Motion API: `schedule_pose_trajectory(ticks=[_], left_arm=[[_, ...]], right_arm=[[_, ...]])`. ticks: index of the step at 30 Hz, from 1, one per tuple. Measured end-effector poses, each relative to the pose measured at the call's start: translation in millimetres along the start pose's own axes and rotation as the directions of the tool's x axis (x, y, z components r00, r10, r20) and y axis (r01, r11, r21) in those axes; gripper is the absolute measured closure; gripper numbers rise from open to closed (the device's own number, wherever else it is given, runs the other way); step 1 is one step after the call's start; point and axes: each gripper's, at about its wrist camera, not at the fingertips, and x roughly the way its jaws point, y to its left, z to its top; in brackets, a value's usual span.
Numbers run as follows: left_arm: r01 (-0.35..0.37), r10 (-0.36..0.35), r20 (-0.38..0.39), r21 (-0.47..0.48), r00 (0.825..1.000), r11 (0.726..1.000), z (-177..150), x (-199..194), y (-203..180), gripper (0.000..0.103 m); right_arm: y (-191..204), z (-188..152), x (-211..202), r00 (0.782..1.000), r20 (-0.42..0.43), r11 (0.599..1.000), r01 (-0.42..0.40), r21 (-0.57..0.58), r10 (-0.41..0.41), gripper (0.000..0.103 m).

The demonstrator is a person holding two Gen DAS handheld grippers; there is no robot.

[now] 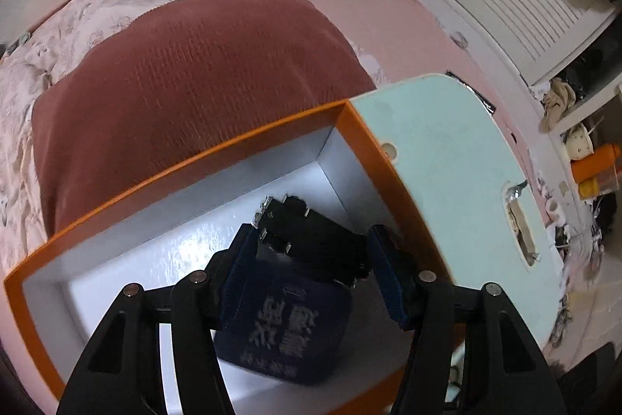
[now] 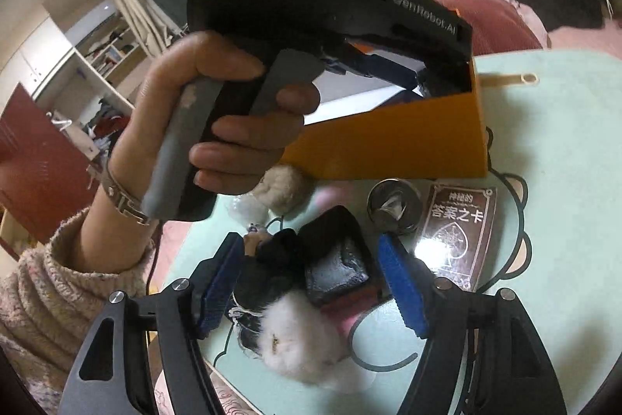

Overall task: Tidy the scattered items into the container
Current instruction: 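Carry silver round tin out of the box onto the table with right tool, then grasp green toy car in the box with left tool and set it on table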

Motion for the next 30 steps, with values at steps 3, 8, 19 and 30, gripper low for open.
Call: schedule_pose_trajectory(ticks=[3,8,19,30], left_arm=[[-0.014,0.015,0.024,-0.047,1.0,0.999,-3,-2,13,0.043],[0.037,-0.03,0.058,-0.128,0.998,0.991,-10,-19,37,0.086],[0.05,-0.035,0.071,-0.216,0.997,0.975,2,-18,45,0.07],[0.036,-0.034,0.014,-0.298,0.999,0.954,10,6,42,0.064]], right_arm=[[-3,-1,-4,1.0,0.006,1.0,-0.009,0.015,0.009,0.032],[-4,0,-4,1.0,0.011,0.999,-0.025,0.023,0.025,0.032],[-5,1,-2,0.999,0.01,0.999,-0.034,0.017,0.034,0.032],[-4,1,2,0.999,0.002,0.999,-0.042,0.019,0.042,0.032]])
